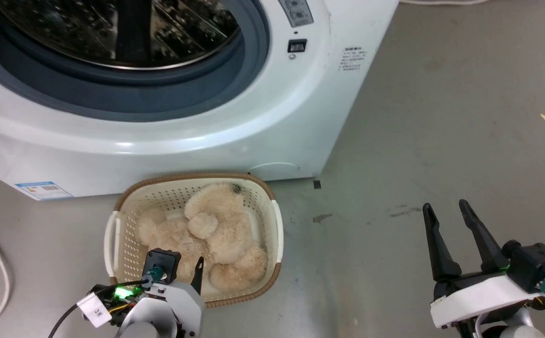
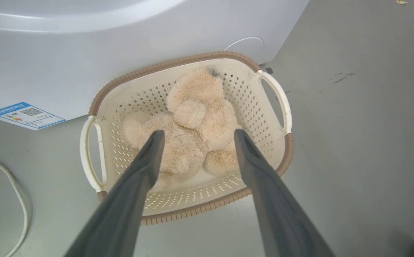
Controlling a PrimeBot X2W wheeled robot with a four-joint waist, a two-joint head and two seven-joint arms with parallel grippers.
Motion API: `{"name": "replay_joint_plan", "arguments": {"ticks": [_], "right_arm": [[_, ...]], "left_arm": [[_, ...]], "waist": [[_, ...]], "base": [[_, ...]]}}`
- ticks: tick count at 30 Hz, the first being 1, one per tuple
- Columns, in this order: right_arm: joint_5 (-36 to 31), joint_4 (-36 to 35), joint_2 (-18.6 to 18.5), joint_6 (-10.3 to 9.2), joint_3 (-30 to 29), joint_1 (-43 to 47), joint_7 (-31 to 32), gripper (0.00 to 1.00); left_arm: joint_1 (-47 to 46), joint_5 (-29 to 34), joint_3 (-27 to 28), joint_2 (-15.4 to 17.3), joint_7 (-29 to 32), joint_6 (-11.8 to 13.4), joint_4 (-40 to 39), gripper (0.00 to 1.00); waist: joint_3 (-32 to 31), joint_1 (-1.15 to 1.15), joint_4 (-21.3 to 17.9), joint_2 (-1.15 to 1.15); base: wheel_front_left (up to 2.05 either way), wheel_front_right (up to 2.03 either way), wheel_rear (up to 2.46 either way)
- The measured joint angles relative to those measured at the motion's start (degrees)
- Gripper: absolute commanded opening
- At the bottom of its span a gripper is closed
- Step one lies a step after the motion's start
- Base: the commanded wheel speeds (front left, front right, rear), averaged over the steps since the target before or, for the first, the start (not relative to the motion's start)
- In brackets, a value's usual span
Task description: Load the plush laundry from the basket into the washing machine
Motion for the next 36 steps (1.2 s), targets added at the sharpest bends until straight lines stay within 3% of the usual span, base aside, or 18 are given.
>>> {"name": "replay_joint_plan", "arguments": {"ticks": [24,36], "right_arm": [[6.49,-0.18,0.0,0.0,1.4,-3.65,-2.69,1.0],[11.38,-0.03,0.0,0.0,4.15,-6.24,-4.25,1.0]], "left_arm": [[-14.87,-1.53,-3.86,6.08,-0.01,0.08,15.61,1.0],[-23.59,-0.52,-8.09,8.55,0.67,1.4,22.64,1.0]], "waist": [[12.69,0.0,-5.21,0.0],[19.79,0.0,-8.67,0.0]], "base": [[0.0,0.0,0.0],[0.0,0.0,0.0]]}}
